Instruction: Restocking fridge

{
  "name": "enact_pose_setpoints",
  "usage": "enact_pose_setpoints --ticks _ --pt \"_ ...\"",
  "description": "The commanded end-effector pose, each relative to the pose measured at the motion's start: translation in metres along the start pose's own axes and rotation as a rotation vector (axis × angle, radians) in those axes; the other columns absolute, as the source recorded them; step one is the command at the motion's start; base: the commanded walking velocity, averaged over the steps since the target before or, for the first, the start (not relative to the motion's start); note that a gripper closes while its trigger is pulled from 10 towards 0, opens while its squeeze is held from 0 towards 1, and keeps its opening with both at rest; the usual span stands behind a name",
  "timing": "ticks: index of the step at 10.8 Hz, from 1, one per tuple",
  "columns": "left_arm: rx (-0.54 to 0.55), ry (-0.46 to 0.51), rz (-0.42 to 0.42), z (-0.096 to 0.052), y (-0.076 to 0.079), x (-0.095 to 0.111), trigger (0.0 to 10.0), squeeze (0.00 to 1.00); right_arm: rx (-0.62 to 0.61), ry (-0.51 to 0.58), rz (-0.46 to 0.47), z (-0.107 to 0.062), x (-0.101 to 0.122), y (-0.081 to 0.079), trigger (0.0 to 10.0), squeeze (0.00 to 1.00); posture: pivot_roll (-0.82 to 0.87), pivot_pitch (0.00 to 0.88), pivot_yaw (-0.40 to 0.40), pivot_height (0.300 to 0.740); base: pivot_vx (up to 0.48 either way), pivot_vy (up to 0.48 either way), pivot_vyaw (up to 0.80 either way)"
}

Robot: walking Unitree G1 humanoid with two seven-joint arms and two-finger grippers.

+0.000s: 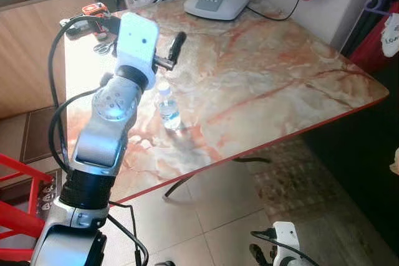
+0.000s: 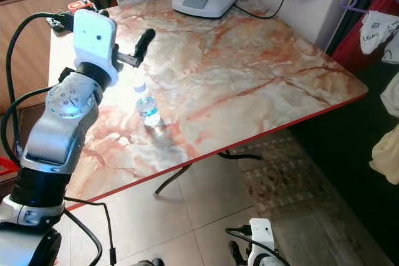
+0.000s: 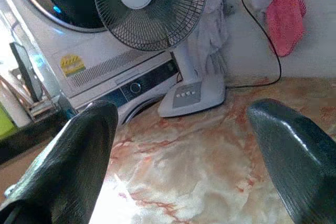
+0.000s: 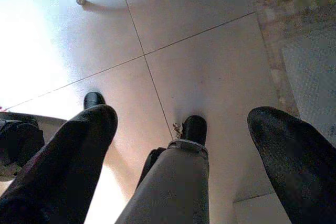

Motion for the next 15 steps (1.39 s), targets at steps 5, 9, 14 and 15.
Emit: enact_pose_setpoints --ticks 5,9,14,15 --pt "-0.008 0.041 0.026 -0.001 0.0 0.004 10.0 0.0 0.016 -0.026 -0.012 -0.001 -0.007 -0.002 10.0 0.0 0.02 0.128 0.047 0.74 0.312 0.0 0.0" --pt "-0.132 0.028 -0.008 -0.002 0.02 0.004 10.0 0.0 0.021 -0.027 -0.017 -0.001 -0.007 -0.003 10.0 0.0 0.02 0.129 0.047 0.74 0.233 0.0 0.0" --pt "-0.317 -0.159 -0.243 0.006 0.04 0.037 10.0 0.0 0.028 -0.033 -0.023 0.0 -0.007 -0.004 10.0 0.0 0.05 0.127 0.057 0.74 0.0 0.0 0.0" --pt "-0.307 -0.333 -0.263 0.002 0.034 0.023 10.0 0.0 0.029 -0.036 -0.026 0.0 -0.008 -0.004 10.0 0.0 0.07 0.123 0.065 0.74 0.0 0.0 0.0"
Point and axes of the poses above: a point about 5 cm out from each wrist's last joint towards the gripper, its own z axis pointing out of the wrist towards the gripper, its own x axis along the axis of the wrist's last joint, y = z × x, the point moved 4 cm from there along z, pointing out of the wrist towards the gripper, and after that the axes turned 5 degrees about -z, right-handed, at the moved point
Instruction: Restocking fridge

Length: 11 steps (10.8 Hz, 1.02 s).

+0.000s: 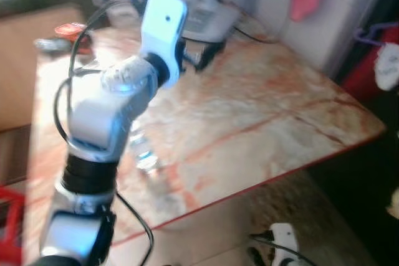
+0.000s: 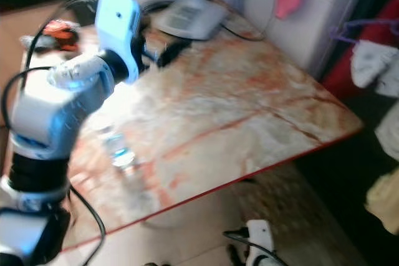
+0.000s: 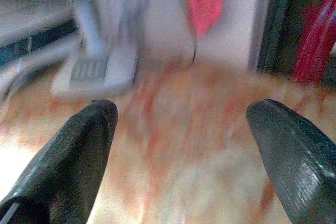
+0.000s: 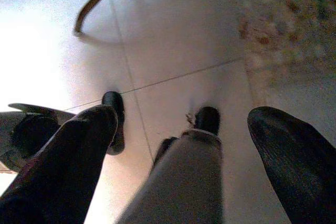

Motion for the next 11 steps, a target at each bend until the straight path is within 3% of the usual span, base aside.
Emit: enact_pose_setpoints --ticks 1,2,3,4,7,10,11 --pt "0.014 -0.064 -0.018 -0.005 -0.008 -0.007 10.0 0.0 0.0 -0.02 -0.003 0.0 -0.005 0.0 10.0 0.0 0.08 0.116 0.071 0.74 0.0 0.0 0.0" --pt "0.034 -0.187 -0.002 -0.01 -0.016 -0.034 10.0 0.0 0.006 -0.026 -0.007 0.0 -0.005 -0.001 10.0 0.0 0.08 0.108 0.075 0.74 0.0 0.0 0.0" --pt "0.0 -0.294 0.009 -0.018 -0.013 -0.052 10.0 0.0 0.009 -0.028 -0.006 0.0 -0.006 -0.002 10.0 0.0 0.08 0.096 0.079 0.74 0.0 0.0 0.0" --pt "-0.009 -0.357 0.013 -0.024 -0.01 -0.058 10.0 0.0 0.012 -0.03 -0.006 0.0 -0.006 -0.003 10.0 0.0 0.08 0.093 0.082 0.74 0.0 0.0 0.0" --pt "-0.066 -0.45 -0.043 -0.034 -0.003 -0.063 10.0 0.0 0.023 -0.038 -0.007 0.0 -0.007 -0.005 10.0 0.0 0.09 0.089 0.084 0.74 0.0 0.0 0.0" --pt "-0.124 -0.5 0.011 -0.045 0.003 -0.06 10.0 0.0 0.027 -0.044 -0.007 0.0 -0.007 -0.005 10.0 0.0 0.1 0.093 0.09 0.74 0.0 0.0 0.0" --pt "-0.105 -0.538 0.077 -0.051 -0.004 -0.063 10.0 0.0 0.028 -0.045 -0.007 0.001 -0.007 -0.006 10.0 0.0 0.1 0.091 0.091 0.74 0.0 0.0 0.0"
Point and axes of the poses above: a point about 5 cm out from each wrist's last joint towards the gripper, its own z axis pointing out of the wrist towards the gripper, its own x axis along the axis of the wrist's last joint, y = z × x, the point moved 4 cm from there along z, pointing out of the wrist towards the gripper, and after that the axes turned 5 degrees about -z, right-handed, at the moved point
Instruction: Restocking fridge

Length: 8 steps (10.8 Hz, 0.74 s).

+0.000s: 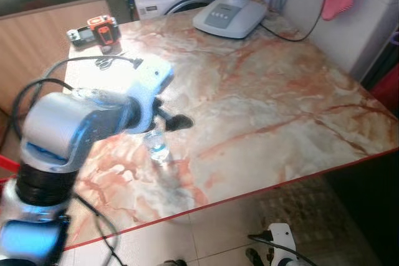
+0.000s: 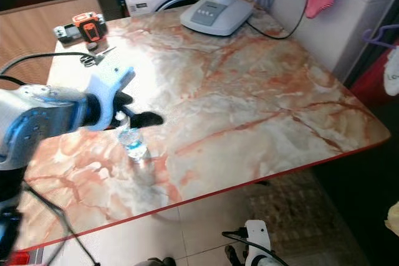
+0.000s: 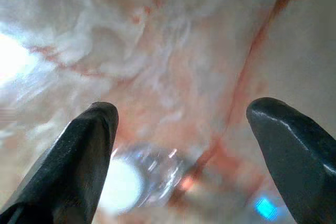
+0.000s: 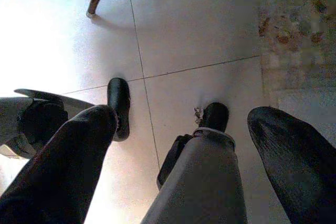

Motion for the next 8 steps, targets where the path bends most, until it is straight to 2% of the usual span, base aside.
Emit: enact_pose_setpoints --ticks 1,2,3,4,8 --pt "-0.001 -0.011 0.046 -0.003 0.001 -0.003 10.0 0.0 0.011 -0.025 -0.003 0.0 -0.006 -0.003 10.0 0.0 0.11 0.093 0.089 0.74 0.0 0.0 0.0" --pt "-0.018 -0.022 0.019 -0.003 -0.001 -0.008 10.0 0.0 0.014 -0.031 -0.009 0.0 -0.006 -0.003 10.0 0.0 0.11 0.095 0.087 0.74 0.0 0.0 0.0" --pt "0.057 -0.03 0.038 -0.004 -0.014 -0.009 10.0 0.0 0.014 -0.032 -0.011 0.0 -0.006 -0.002 10.0 0.0 0.11 0.096 0.085 0.74 0.0 0.0 0.0" --pt "0.077 -0.019 0.0 -0.004 -0.02 -0.007 10.0 0.0 0.019 -0.035 -0.016 0.0 -0.006 -0.002 10.0 0.0 0.11 0.097 0.082 0.74 0.0 0.0 0.0" --pt "0.101 -0.038 -0.018 -0.005 -0.026 -0.015 10.0 0.0 0.024 -0.039 -0.029 0.0 -0.005 -0.001 10.0 0.0 0.11 0.1 0.075 0.74 0.0 0.0 0.0"
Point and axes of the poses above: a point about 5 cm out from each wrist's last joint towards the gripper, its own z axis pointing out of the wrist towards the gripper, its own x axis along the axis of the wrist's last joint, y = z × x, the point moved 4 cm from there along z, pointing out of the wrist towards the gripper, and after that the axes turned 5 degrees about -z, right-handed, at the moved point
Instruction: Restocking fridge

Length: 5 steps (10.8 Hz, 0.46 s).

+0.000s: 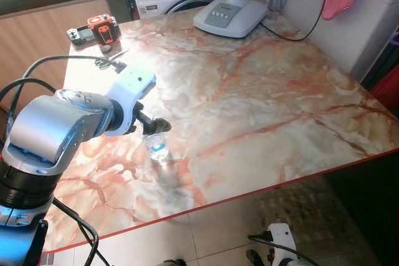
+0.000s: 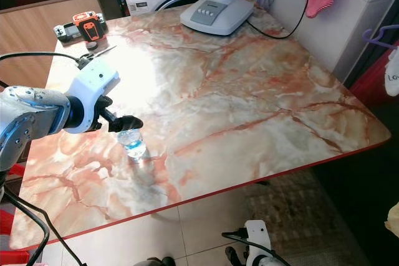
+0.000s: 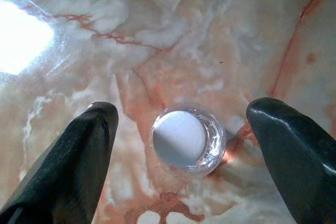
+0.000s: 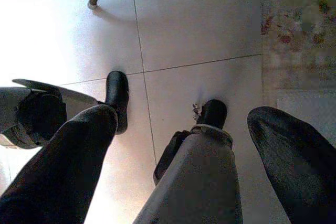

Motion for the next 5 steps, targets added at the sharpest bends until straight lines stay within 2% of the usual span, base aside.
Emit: enact_pose_setpoints --ticks 1,3,4,5 --pt "0.023 0.0 -0.022 -0.002 -0.006 -0.0023 10.0 0.0 0.011 -0.018 0.005 0.0003 -0.0045 -0.0029 10.0 0.0 0.11 0.1 0.074 0.74 0.0 0.0 0.0" --pt "0.039 -0.001 -0.031 -0.0034 -0.0093 -0.0018 10.0 0.0 0.012 -0.02 0.001 0.0003 -0.0043 -0.0029 10.0 0.0 0.12 0.101 0.074 0.74 0.0 0.0 0.0" --pt "0.045 -0.001 -0.035 -0.0039 -0.0107 -0.0021 9.0 0.0 0.013 -0.022 -0.001 0.0004 -0.0043 -0.0031 10.0 0.0 0.12 0.103 0.075 0.74 0.0 0.0 0.0" --pt "0.048 -0.011 -0.035 -0.0027 -0.0108 -0.0046 5.8 0.0 0.014 -0.022 -0.003 0.0004 -0.0044 -0.0033 10.0 0.0 0.11 0.103 0.075 0.74 0.0 0.0 0.0"
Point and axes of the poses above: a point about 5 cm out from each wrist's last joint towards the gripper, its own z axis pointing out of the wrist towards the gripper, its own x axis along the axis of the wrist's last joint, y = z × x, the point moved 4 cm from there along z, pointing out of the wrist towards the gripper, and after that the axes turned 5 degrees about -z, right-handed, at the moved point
